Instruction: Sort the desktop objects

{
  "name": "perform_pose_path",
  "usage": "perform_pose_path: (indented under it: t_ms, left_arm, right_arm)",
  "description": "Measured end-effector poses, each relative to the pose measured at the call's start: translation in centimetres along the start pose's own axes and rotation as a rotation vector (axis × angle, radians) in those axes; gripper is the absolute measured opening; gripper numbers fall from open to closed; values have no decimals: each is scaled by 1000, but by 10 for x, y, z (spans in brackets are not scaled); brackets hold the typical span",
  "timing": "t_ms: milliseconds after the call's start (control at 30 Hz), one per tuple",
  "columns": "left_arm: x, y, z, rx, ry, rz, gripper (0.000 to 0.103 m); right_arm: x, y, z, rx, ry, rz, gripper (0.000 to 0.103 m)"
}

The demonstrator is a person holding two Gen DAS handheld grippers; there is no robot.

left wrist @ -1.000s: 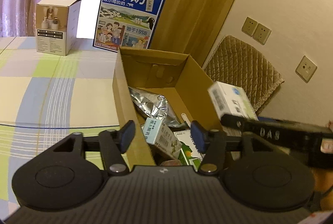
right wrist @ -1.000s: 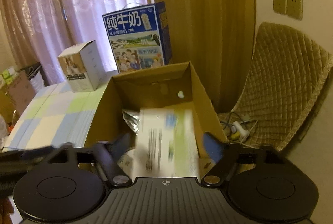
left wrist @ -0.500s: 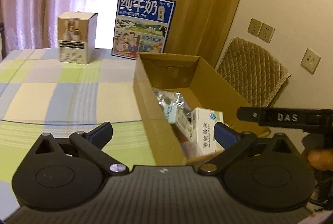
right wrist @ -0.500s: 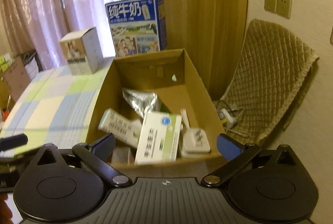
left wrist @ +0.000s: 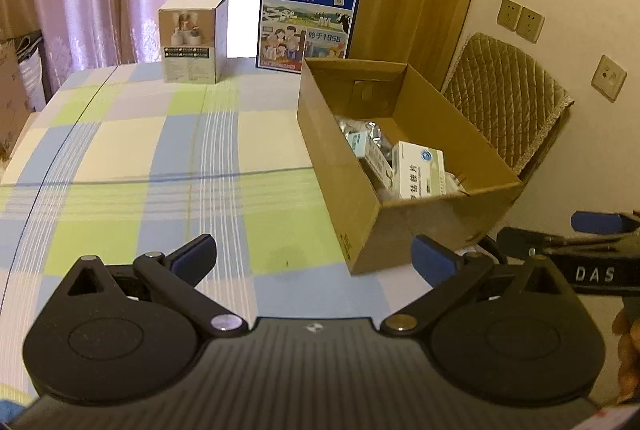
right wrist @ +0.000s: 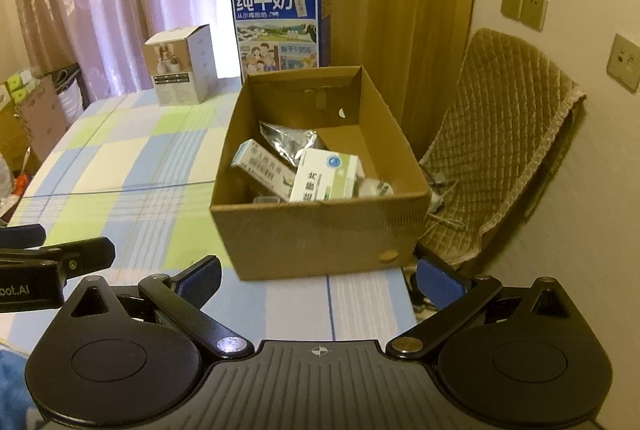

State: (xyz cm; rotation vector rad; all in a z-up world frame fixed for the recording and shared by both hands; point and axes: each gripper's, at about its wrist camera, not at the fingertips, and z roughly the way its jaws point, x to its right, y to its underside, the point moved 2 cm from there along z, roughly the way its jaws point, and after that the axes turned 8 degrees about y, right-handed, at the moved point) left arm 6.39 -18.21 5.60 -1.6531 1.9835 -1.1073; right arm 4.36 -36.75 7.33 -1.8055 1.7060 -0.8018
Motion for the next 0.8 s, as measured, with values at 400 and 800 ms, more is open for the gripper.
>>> perform_pose_path:
  t_ms: [400,800]
  left_arm:
    - [13,28,-33,5,4,-19,102]
    - [23,29,-32,6,-18,39,102]
  right_arm:
    - [3,16,-41,5,-14,11,101]
    - [4,19,-42,6,-17,11,101]
